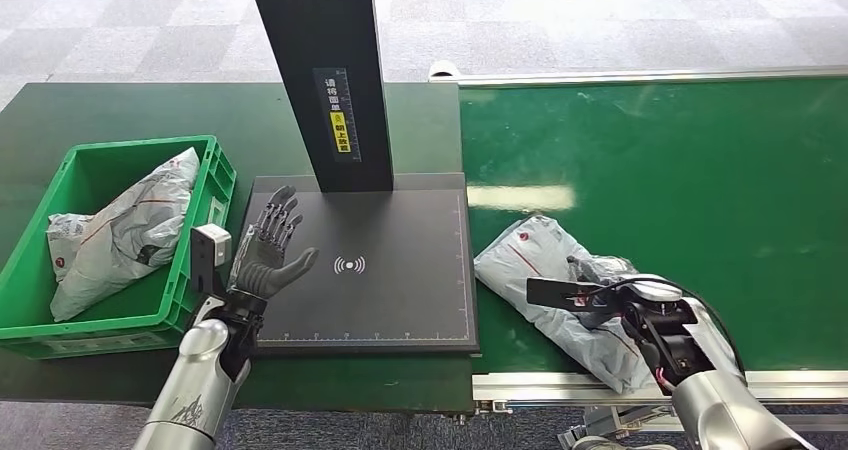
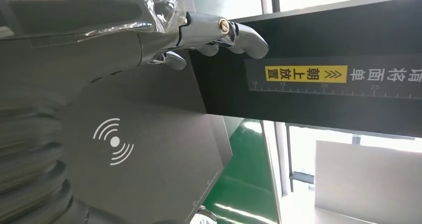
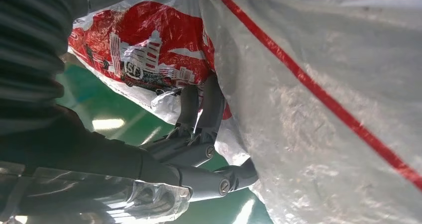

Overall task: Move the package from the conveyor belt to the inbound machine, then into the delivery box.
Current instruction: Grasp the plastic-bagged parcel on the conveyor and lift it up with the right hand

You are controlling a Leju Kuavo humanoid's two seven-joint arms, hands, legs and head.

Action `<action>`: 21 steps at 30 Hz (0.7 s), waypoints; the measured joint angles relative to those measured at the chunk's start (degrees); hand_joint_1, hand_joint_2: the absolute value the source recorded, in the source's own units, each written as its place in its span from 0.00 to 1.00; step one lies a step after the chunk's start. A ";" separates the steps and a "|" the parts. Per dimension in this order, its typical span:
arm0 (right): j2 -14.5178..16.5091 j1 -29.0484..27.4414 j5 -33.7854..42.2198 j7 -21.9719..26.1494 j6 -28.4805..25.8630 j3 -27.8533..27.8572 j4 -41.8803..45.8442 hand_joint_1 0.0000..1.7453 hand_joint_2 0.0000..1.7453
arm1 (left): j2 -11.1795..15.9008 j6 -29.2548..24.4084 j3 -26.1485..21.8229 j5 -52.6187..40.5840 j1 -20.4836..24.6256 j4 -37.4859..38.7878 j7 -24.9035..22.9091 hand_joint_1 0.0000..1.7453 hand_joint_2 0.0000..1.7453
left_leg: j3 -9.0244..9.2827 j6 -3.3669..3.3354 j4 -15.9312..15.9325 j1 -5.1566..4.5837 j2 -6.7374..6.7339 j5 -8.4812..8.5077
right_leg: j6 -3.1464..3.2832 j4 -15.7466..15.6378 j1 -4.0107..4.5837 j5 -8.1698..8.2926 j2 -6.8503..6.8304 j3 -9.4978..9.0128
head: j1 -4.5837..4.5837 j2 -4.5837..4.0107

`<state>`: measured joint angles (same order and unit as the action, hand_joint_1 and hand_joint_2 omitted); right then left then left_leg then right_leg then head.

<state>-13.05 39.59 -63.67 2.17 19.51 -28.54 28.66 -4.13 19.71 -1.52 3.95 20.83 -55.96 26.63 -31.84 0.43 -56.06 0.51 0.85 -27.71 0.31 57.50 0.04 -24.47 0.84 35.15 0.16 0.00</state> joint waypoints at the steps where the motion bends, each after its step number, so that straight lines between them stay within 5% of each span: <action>1: 0.06 0.36 -0.07 0.83 0.48 -0.60 -0.28 0.00 1.00 | 0.00 0.00 0.06 0.03 0.09 0.20 0.07 0.00 1.00 | 0.01 0.00 0.00 0.00 0.00 0.00 | 0.00 0.00 0.00 0.00 0.00 -0.01 | 0.00 0.00; 8: 0.04 1.46 0.95 4.86 3.65 -4.96 -0.73 0.00 1.00 | 0.14 -0.14 0.64 0.66 0.04 0.55 0.20 0.00 1.00 | 0.07 0.00 0.00 0.00 0.00 0.00 | 0.00 0.00 0.00 0.00 0.00 -0.05 | 0.00 0.00; 12: 0.10 2.31 1.41 6.48 5.84 -7.82 -1.01 1.00 1.00 | 0.14 -0.43 1.06 0.71 0.16 0.86 0.19 0.00 1.00 | 0.13 0.00 0.00 0.01 0.00 -0.01 | 0.00 0.00 0.01 0.00 0.01 -0.10 | 0.01 0.00; 21: 0.43 3.62 2.16 8.54 7.99 -12.10 -1.54 1.00 1.00 | 0.19 -0.46 1.55 1.14 0.61 1.49 0.21 0.00 1.00 | 0.25 0.01 0.00 0.01 -0.03 -0.01 | 0.00 0.00 0.01 -0.01 0.00 -0.24 | 0.00 0.00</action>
<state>-12.63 43.22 -61.51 10.70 27.50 -40.64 27.12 -3.95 19.26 0.02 5.09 21.44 -54.47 26.84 -31.59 0.44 -56.06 0.51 0.83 -27.72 0.32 57.50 0.05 -24.47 0.84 34.90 0.16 0.00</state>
